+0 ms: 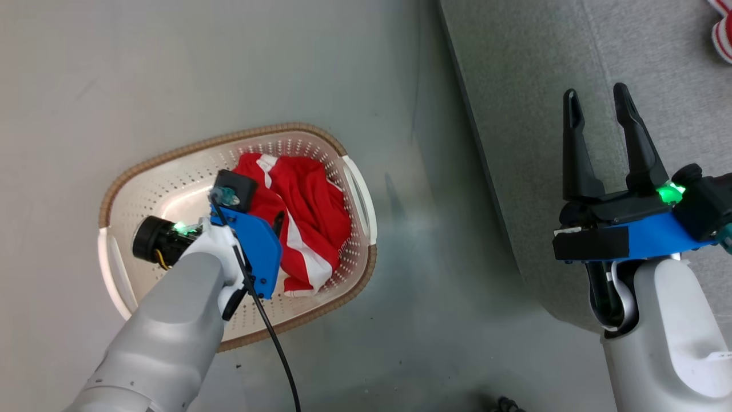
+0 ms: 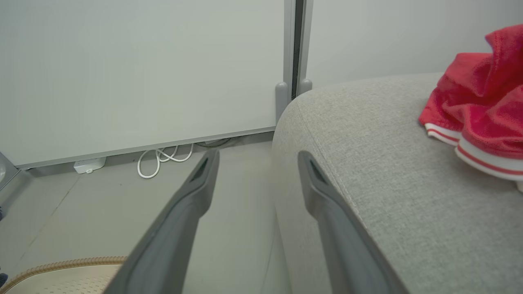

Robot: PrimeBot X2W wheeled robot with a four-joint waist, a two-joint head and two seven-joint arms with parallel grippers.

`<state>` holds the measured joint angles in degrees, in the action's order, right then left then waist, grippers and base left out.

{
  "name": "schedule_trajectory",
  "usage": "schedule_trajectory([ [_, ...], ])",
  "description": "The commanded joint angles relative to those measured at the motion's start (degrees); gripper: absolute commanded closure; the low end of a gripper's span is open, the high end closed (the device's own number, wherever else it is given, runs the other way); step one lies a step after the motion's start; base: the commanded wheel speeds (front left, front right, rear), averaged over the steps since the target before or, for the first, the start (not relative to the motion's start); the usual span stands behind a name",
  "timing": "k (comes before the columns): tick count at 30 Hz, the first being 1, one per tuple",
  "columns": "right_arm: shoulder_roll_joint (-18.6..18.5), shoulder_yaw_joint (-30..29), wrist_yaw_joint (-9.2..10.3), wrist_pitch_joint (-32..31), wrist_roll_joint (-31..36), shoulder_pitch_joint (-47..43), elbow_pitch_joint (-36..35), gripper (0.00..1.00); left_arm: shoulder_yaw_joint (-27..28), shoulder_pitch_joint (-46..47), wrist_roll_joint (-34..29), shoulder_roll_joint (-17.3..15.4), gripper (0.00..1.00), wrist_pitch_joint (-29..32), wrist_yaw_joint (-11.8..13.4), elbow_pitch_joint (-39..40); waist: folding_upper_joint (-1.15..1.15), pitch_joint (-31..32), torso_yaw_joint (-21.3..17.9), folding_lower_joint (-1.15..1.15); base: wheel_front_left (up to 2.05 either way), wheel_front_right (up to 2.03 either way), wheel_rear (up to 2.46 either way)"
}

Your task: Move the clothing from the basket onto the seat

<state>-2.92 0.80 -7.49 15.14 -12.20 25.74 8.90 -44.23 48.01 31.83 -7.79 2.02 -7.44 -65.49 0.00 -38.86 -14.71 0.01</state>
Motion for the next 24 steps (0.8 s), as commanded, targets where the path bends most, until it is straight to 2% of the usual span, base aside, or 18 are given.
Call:
schedule_trajectory([
  [1,0.05,0.07,-0.01,0.01,-0.14,1.1,-0.25,0.0,0.29,1.18,1.43,-0.44,0.0,0.89,-0.05,-0.55,0.0,-1.8,-0.3,-0.01,0.0,0.0,0.0],
  [11,0.04,0.23,-0.01,0.01,-1.06,3.15,-1.17,0.0,2.35,4.53,9.13,0.42,0.0,8.32,-0.05,-4.56,0.0,-7.33,-0.44,-0.01,0.0,0.0,0.0],
  [24,0.04,0.15,-0.01,0.0,-1.62,4.91,-1.99,0.0,2.06,6.95,13.19,1.33,0.0,8.34,-0.05,-4.53,0.0,-12.44,-0.82,-0.01,0.0,0.0,0.0],
])
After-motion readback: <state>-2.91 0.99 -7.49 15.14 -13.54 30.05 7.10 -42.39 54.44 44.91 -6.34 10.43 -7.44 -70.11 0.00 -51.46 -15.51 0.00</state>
